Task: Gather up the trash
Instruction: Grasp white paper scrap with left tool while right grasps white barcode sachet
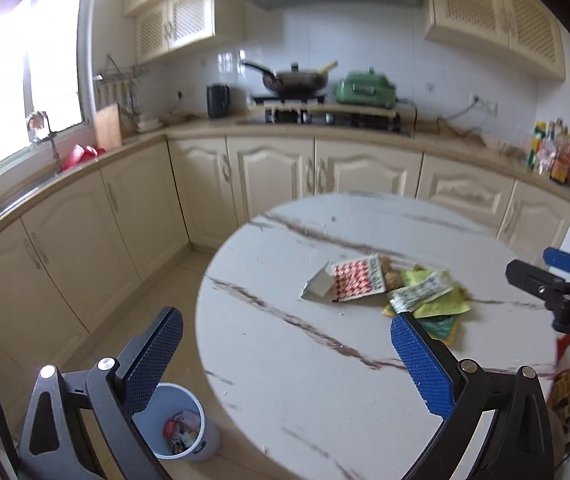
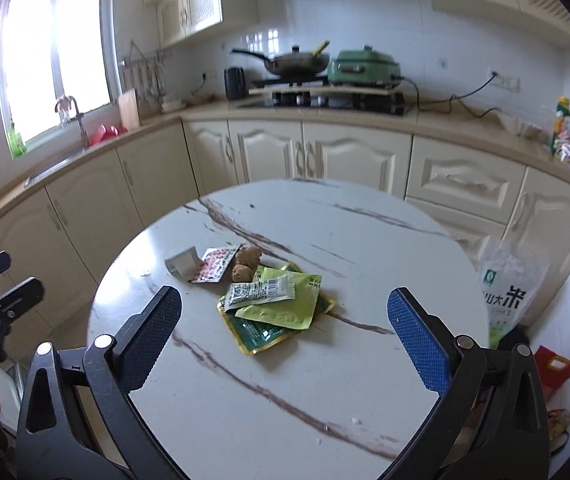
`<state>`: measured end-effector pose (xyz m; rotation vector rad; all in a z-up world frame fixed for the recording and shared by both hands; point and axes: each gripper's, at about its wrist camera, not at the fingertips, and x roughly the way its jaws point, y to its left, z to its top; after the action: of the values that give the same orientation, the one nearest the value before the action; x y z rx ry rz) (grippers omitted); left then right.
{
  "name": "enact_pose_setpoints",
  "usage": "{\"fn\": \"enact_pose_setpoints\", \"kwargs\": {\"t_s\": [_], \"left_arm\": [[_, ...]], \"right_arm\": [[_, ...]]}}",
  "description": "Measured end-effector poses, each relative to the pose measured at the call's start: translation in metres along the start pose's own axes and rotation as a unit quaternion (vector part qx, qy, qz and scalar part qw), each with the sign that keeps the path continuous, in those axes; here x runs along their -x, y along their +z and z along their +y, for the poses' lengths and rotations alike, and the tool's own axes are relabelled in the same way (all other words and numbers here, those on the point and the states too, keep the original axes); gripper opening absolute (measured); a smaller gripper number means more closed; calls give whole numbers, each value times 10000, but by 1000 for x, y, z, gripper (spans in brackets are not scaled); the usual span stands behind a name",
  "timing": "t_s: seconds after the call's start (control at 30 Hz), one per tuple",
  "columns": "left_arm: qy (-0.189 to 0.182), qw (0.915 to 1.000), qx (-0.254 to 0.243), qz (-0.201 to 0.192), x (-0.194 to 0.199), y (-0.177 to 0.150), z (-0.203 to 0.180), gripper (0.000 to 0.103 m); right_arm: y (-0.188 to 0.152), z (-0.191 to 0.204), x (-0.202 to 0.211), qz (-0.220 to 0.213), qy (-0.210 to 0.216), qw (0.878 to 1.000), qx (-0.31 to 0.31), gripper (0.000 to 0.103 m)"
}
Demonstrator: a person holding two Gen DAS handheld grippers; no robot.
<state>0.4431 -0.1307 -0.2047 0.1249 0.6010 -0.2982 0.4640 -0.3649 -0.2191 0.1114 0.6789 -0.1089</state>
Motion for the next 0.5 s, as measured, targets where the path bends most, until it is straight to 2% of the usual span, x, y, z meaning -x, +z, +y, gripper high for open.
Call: {"fn": "enact_pose_setpoints", "kwargs": {"t_s": [0.03, 0.27, 0.37, 0.43, 0.5], "left_arm": [[-25, 9999, -57, 90, -23, 18, 1, 102], [-210, 9963, -232, 804, -142, 63, 5, 97], [-314, 9945, -295, 955, -176, 74, 4, 91], [-414, 9930, -312, 1066, -197, 80, 4, 76], [-491, 9918, -308, 1138, -212, 84, 4, 74]], "right_arm": [[3, 0, -13, 110, 5, 9999, 11, 103], [16, -5, -82, 586, 75, 9983, 0, 103], [19, -5, -100, 696, 34, 9976, 45, 103], [21, -4, -111, 776, 20, 9970, 60, 103], [21, -4, -118, 815, 35, 9966, 78, 103]]}}
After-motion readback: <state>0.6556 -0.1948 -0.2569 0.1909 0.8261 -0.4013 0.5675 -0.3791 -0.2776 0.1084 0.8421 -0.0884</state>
